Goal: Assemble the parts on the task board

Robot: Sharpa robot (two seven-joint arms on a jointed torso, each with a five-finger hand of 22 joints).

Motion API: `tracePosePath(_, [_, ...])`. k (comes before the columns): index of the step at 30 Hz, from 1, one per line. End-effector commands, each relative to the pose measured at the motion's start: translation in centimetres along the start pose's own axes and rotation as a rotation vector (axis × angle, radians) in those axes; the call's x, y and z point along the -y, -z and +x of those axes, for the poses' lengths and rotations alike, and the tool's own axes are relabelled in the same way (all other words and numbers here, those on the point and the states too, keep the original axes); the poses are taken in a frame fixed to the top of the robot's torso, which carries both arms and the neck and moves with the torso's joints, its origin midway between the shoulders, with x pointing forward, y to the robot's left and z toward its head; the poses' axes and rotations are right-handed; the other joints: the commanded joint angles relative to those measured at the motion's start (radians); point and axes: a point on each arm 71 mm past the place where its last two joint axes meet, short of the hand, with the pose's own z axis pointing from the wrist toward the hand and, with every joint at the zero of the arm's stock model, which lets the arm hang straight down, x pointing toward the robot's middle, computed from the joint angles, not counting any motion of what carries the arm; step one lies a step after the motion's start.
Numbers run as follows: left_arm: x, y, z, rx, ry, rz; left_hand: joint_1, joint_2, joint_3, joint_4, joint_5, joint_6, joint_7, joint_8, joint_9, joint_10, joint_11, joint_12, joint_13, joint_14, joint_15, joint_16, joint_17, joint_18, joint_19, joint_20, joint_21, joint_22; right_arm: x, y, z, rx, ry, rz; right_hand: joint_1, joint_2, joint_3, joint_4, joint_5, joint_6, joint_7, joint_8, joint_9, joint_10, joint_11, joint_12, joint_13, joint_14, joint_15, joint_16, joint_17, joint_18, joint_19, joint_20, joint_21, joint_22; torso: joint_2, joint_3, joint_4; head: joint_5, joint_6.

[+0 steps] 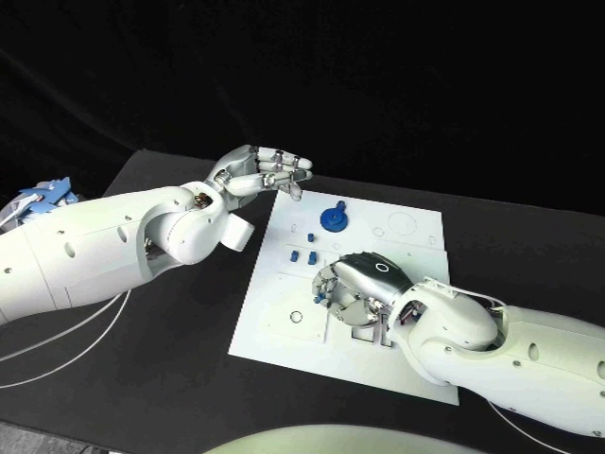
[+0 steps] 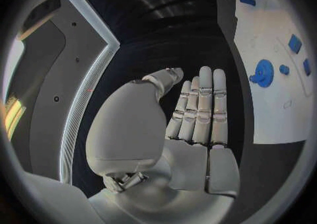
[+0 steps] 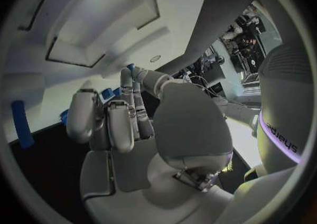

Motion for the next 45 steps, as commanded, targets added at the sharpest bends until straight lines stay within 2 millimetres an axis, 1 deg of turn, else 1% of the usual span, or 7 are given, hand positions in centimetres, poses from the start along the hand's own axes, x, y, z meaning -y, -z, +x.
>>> tracePosePath(1, [0.1,-0.1,0.1,-0.003,0.006,0.004,0.003,0.004,-0.003,-0.001,0.001,0.002,0.007,-0.005,-0.001,-0.005,0.001,-0.002,-0.001,-0.004,0.005,-0.005,0.001,0.009,-0.007,0.000,-0.005,-0.001,0.1,0.0,0.3,-0.025,0.020,-0.001,0.000,0.005,0.006,-0.002,0.003,0.007,-0.001,0.004,0.001,-0.001,-0.003,-0.006,-0.001,0.039,-0.003,0.004,-0.001,-0.016,0.006,-0.003,0.006,0.065,0.000,-0.0009,0.0004,-0.002,0.001])
tracePosePath(25, [0.1,0.0,0.2,-0.005,0.006,0.001,0.004,0.005,-0.004,-0.002,0.001,0.001,0.007,-0.005,-0.002,-0.006,0.001,-0.002,0.000,-0.004,0.005,-0.006,0.002,0.010,-0.007,0.001,-0.006,-0.001,-0.4,-0.6,1.2,-0.078,0.037,-0.001,-0.013,0.002,0.000,-0.001,0.002,0.002,0.000,0.002,0.002,-0.002,-0.001,-0.010,0.000,0.037,-0.002,0.002,-0.007,-0.015,0.003,-0.002,0.000,0.063,0.000,-0.0020,0.0006,-0.002,-0.006])
tracePosePath(27, [0.1,0.0,0.2,-0.005,0.006,0.000,0.004,0.005,-0.004,-0.002,0.001,0.001,0.007,-0.005,-0.002,-0.006,0.001,-0.002,0.000,-0.004,0.005,-0.006,0.002,0.010,-0.007,0.001,-0.006,-0.001,-0.3,-0.6,1.2,-0.082,0.038,0.003,-0.023,-0.003,-0.004,0.002,0.005,-0.009,0.003,-0.004,-0.001,-0.008,0.002,-0.015,-0.001,0.038,0.000,0.003,-0.004,-0.014,0.000,-0.001,-0.005,0.061,0.000,-0.0018,0.0006,-0.003,-0.006])
tracePosePath(31, [0.1,0.0,0.2,-0.006,0.006,-0.001,0.004,0.005,-0.004,-0.002,0.001,0.001,0.007,-0.005,-0.002,-0.006,0.001,-0.002,0.000,-0.004,0.005,-0.006,0.002,0.010,-0.007,0.001,-0.006,-0.001,0.0,-0.4,1.1,-0.062,0.034,0.012,-0.052,-0.031,-0.014,0.009,0.020,-0.111,0.034,-0.073,-0.032,-0.032,0.026,-0.027,-0.002,0.034,0.019,-0.001,-0.015,-0.013,-0.004,0.012,-0.012,0.061,-0.001,-0.0009,0.0003,-0.006,-0.003])
tracePosePath(32, [0.1,0.0,0.2,-0.006,0.006,-0.001,0.004,0.005,-0.004,-0.002,0.001,0.001,0.007,-0.005,-0.002,-0.006,0.001,-0.002,0.000,-0.004,0.005,-0.006,0.002,0.010,-0.007,0.001,-0.006,-0.001,0.1,-0.4,1.0,-0.055,0.032,0.014,-0.055,-0.035,-0.016,0.009,0.021,-0.115,0.035,-0.077,-0.034,-0.036,0.027,-0.028,-0.002,0.034,0.020,-0.001,-0.015,-0.013,-0.004,0.014,-0.012,0.061,-0.001,-0.0007,0.0003,-0.007,-0.003])
tracePosePath(37, [0.1,0.0,0.1,-0.006,0.006,-0.003,0.004,0.005,-0.004,-0.002,0.001,0.001,0.007,-0.005,-0.002,-0.006,0.001,-0.002,0.000,-0.004,0.005,-0.006,0.002,0.010,-0.007,0.001,-0.006,-0.001,0.5,0.5,0.3,0.001,0.018,0.024,-0.064,-0.061,-0.034,0.009,0.020,-0.151,0.031,-0.105,-0.047,-0.055,0.029,-0.031,-0.002,0.032,0.024,-0.002,-0.019,-0.010,-0.009,0.020,-0.022,0.058,0.000,0.0000,0.0004,-0.011,0.001])
tracePosePath(45, [0.1,0.1,0.0,-0.007,0.006,-0.006,0.004,0.005,-0.004,-0.002,0.001,0.001,0.007,-0.005,-0.002,-0.006,0.001,-0.002,0.000,-0.004,0.005,-0.006,0.002,0.010,-0.007,0.001,-0.006,-0.001,1.4,2.6,-2.4,0.064,0.011,0.048,-0.083,-0.076,-0.053,0.021,0.026,-0.156,0.027,-0.112,-0.051,-0.067,0.026,-0.031,0.000,0.032,0.022,-0.001,-0.019,-0.010,-0.009,0.020,-0.023,0.059,-0.001,0.0004,-0.0026,-0.022,0.008])
